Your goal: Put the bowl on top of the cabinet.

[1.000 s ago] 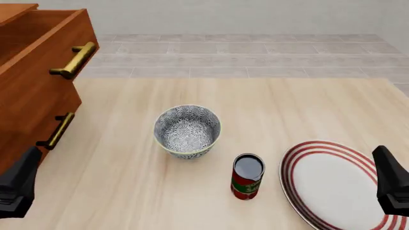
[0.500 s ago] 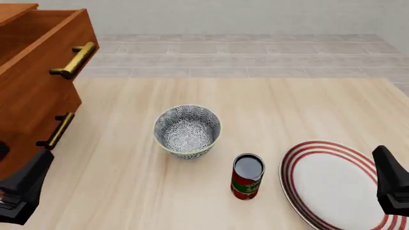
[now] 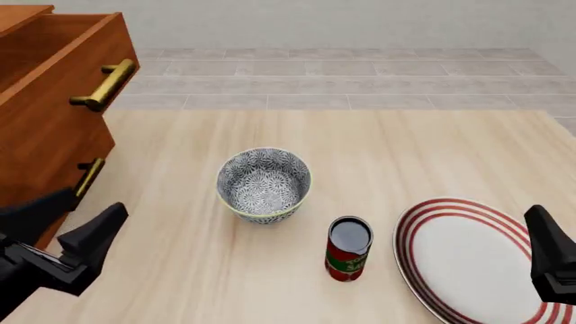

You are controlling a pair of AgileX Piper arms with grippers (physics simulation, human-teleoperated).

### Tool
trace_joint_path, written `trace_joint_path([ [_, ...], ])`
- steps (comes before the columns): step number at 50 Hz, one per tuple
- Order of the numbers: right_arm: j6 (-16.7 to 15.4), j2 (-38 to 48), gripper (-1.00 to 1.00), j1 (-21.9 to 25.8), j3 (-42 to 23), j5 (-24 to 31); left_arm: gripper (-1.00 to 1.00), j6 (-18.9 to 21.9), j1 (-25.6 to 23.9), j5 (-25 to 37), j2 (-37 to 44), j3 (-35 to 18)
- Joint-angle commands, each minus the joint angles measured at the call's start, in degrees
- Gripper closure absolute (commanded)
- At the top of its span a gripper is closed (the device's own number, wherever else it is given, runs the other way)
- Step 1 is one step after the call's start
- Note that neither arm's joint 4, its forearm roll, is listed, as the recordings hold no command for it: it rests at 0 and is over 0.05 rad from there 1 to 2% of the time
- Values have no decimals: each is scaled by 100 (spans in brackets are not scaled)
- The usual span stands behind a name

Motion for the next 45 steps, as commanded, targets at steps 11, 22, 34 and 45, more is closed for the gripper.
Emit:
trace_joint_path([
  [11, -1, 0, -100, 1, 0, 0, -100, -245, -475, -1256, 1660, -213],
  [22, 0, 0, -100, 0, 0, 0, -100, -133, -366, -1479, 2077, -503],
  [34, 1, -1, -100, -1, 0, 0, -100, 19, -401, -1667, 2354, -624],
  [45, 2, 2, -100, 1, 0, 0, -100, -58, -385, -2101, 3238, -866],
])
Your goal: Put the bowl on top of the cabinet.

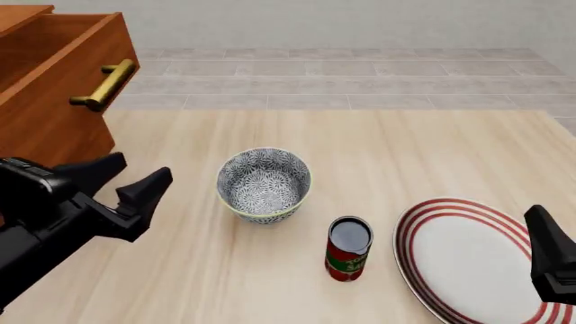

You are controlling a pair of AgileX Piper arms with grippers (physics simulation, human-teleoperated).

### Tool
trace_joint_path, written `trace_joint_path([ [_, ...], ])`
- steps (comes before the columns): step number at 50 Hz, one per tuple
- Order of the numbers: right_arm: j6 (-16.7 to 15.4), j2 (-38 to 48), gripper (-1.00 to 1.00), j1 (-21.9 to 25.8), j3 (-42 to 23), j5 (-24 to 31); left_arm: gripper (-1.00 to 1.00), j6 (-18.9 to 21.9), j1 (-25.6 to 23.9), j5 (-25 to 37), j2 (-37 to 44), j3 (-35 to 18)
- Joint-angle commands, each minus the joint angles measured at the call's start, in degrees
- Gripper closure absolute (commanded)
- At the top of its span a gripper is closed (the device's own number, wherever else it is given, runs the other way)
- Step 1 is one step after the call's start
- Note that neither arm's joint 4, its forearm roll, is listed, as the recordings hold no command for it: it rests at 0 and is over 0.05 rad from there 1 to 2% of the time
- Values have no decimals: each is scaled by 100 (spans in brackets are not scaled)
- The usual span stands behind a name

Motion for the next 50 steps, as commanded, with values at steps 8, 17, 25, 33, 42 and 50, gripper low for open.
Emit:
trace_joint_path([
  [8, 1, -1, -100, -1, 0, 0, -100, -33, -31, -300, 1076, -576],
  [17, 2, -1, -100, 0, 0, 0, -100, 0, -208, -46, 1209, -970],
  [25, -2, -2, -100, 0, 0, 0, -100, -6, -293, 178, 1263, -1224],
  [33, -3, 0, -100, 1, 0, 0, -100, -101, -260, 288, 1435, -1452],
  [42, 1, 1, -100, 0, 0, 0, -100, -464, -180, 430, 2009, -1774],
  [50, 4, 1, -100, -1, 0, 0, -100, -711, -318, 704, 2347, -2039],
])
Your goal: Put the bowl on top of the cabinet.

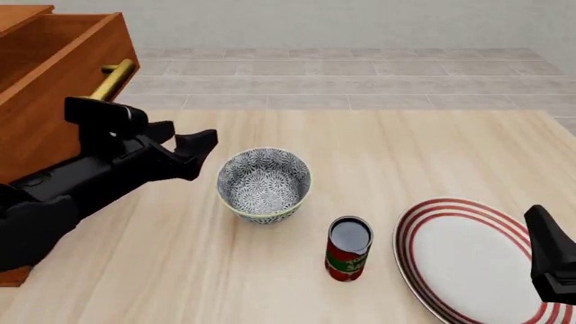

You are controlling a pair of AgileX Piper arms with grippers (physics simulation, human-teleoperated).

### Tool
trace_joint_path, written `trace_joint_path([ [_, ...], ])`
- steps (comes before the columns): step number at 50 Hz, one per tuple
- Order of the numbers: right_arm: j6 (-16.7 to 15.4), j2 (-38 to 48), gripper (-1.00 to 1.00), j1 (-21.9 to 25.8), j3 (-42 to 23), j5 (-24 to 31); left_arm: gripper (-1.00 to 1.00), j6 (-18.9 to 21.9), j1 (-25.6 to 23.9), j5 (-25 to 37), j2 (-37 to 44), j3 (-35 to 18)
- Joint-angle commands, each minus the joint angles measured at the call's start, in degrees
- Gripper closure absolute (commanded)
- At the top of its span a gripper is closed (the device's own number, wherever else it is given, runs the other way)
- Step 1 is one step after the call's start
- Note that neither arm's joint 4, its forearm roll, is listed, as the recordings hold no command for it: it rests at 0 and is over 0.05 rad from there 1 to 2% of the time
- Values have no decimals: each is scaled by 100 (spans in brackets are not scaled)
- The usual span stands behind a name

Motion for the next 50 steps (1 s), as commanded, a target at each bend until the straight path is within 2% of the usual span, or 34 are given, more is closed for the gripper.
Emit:
trace_joint_path([
  [1, -5, -2, -100, 0, 0, 0, -100, -328, -126, 330, 458, -374],
  [22, -1, 26, -100, 14, -7, -18, -100, -89, -242, 1159, 469, -871],
  [41, -2, 69, -100, 15, 9, -77, -100, -201, -146, 1010, 735, -725],
  [50, -5, -33, -100, 18, -89, 120, -100, -250, -45, 956, 790, -721],
])
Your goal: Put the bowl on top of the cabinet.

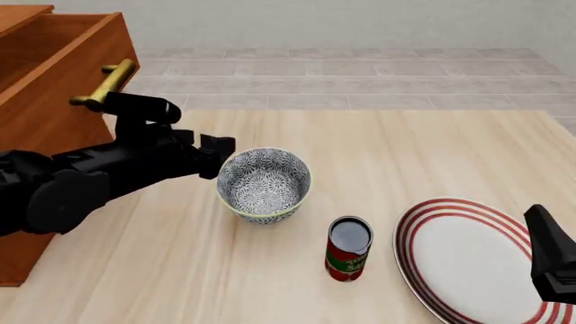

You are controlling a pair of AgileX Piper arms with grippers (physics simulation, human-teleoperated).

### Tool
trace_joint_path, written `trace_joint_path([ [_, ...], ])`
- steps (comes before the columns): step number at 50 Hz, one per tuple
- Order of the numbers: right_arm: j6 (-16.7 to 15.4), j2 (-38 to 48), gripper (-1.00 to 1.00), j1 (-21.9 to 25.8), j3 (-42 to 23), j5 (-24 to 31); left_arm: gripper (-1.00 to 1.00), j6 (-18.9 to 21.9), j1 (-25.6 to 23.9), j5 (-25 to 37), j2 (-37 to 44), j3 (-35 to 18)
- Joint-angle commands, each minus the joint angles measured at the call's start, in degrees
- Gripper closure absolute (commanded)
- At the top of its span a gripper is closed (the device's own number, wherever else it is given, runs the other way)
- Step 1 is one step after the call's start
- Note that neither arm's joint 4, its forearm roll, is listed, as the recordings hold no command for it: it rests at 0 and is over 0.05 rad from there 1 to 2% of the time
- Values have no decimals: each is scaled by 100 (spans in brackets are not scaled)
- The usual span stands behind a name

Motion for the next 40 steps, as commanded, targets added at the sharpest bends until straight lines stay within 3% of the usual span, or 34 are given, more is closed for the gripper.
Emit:
trace_joint_path([
  [1, -2, -51, -100, 2, -73, 121, -100, -56, 116, -97, 132, 24],
  [6, -1, -24, -100, 1, -16, 38, -100, -85, 145, -148, 228, 16],
  [24, -5, -59, -100, 8, -488, 543, -100, -57, 120, -305, 591, 41],
  [29, -2, -59, -100, 7, -455, 512, -100, -154, 128, -321, 697, 4],
  [30, -2, -59, -100, 7, -445, 501, -100, 117, 238, -461, 646, 53],
  [32, -3, -58, -100, 7, -433, 490, -100, -34, 221, -423, 706, 14],
  [40, -3, -58, -100, 7, -433, 489, -100, -19, 281, -506, 784, 21],
])
